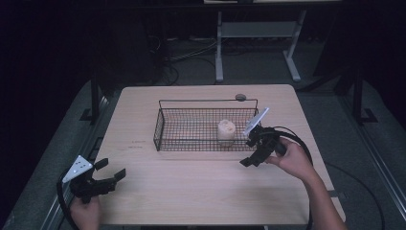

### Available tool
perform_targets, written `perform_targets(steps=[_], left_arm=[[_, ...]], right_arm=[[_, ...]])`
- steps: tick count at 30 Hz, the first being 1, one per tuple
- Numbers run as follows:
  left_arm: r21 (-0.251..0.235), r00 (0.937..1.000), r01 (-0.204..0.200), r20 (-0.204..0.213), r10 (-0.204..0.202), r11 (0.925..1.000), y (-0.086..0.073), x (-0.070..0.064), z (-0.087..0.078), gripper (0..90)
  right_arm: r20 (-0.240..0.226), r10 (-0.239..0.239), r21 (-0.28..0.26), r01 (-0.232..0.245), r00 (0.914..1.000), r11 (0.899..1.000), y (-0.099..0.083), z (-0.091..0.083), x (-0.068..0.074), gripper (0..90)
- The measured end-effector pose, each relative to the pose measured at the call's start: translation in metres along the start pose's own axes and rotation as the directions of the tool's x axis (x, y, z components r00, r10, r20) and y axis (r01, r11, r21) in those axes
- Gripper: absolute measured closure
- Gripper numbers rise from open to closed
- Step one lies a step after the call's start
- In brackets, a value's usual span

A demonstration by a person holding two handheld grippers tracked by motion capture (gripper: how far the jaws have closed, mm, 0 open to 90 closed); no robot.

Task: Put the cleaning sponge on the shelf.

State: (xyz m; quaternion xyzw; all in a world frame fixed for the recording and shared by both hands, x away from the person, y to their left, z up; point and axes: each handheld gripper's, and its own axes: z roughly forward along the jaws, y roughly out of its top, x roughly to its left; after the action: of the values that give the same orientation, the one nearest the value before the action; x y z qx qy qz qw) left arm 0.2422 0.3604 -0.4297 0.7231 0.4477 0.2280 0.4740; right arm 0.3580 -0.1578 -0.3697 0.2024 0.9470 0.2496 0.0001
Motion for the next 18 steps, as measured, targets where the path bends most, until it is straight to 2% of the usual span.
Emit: perform_targets(steps=[11, 18], left_arm=[[0.003, 1.0000, 0.002, 0.001, -0.002, 1.0000, -0.001, 0.001, 0.000, 13.8], [0.007, 1.0000, 0.003, 0.002, -0.003, 1.0000, -0.001, 0.001, 0.000, 13.8]], right_arm=[[-0.014, 0.008, -0.023, -0.008, 0.9999, 1.000, -0.013, 0.006, 0.006, 17.4], [-0.018, 0.020, -0.012, -0.021, 0.9996, 1.000, -0.022, 0.010, 0.007, 17.5]])
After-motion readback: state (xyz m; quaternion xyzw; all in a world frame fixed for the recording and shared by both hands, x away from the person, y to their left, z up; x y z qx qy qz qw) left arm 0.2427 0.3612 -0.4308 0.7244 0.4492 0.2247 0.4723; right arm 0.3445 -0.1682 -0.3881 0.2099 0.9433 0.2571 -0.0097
